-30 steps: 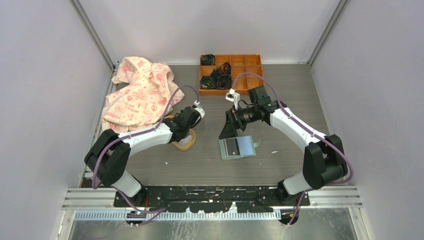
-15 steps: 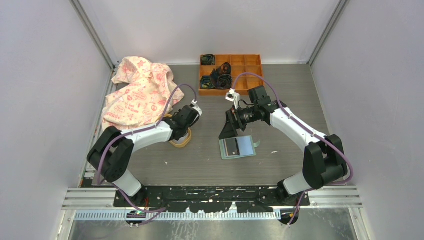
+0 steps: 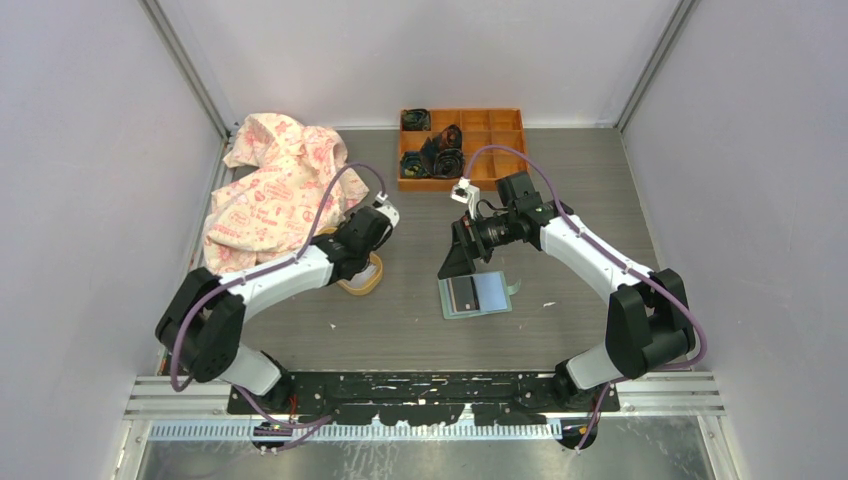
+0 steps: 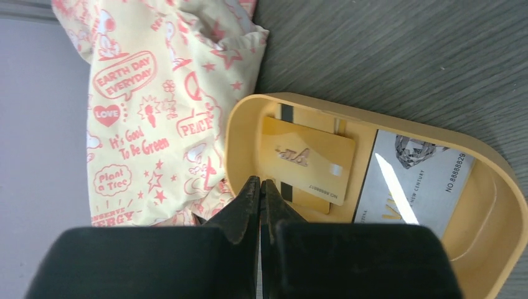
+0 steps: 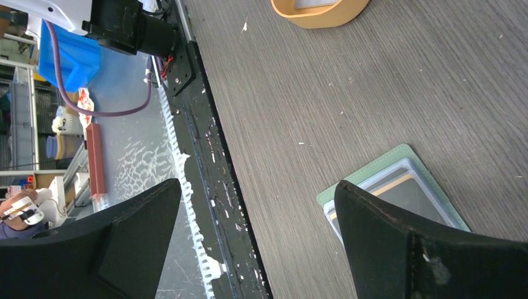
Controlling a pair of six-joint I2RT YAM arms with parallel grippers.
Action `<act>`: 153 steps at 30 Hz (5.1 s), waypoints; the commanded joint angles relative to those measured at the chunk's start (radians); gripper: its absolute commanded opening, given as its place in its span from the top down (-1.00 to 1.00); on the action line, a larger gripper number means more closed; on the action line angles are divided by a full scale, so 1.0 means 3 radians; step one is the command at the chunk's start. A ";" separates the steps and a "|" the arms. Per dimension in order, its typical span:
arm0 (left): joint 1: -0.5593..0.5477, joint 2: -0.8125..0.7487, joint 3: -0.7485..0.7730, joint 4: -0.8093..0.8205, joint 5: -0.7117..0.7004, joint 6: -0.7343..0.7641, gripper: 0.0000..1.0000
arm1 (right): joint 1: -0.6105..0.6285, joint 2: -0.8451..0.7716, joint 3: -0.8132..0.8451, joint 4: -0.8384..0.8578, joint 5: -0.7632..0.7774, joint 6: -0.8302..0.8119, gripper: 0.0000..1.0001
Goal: Put the credit cards into the card holder
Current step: Pick up the credit card from the storage box.
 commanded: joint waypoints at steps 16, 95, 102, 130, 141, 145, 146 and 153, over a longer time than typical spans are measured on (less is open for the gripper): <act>0.0075 0.0351 0.0163 -0.0188 0.0341 -0.0235 0.24 | -0.0009 -0.0036 0.0164 0.0002 -0.0096 -0.0036 -0.97; 0.0225 -0.0281 0.0292 -0.0318 -0.0132 -0.0187 1.00 | -0.0009 -0.0017 0.0236 -0.0163 -0.0133 -0.0171 -0.98; 0.0226 -0.1070 0.0416 -0.0774 0.1225 -0.0716 1.00 | -0.0009 -0.0219 0.0295 -0.0593 0.0163 -0.0954 -0.99; 0.0020 -0.0514 -0.0418 0.2038 0.5305 -0.1765 1.00 | 0.0331 -0.0404 -0.0095 -0.0279 -0.0015 -0.1330 -0.62; -0.0012 -0.0205 -0.0268 0.1901 0.5349 -0.1636 1.00 | -0.0043 -0.0555 0.0507 -0.1681 -0.0121 -0.2415 -0.61; -0.0008 -0.0033 -0.0229 0.2296 0.5447 -0.1859 1.00 | -0.0108 -0.0617 0.0318 -0.1242 0.0131 -0.2059 -0.60; -0.0013 0.0030 -0.0206 0.2426 0.5475 -0.1923 1.00 | -0.0109 -0.0581 0.0306 -0.1203 0.0121 -0.1998 -0.60; -0.0016 0.0463 0.0367 0.2495 0.5665 -0.1949 1.00 | -0.0131 -0.0272 0.0286 -0.1236 0.0133 -0.2055 -0.49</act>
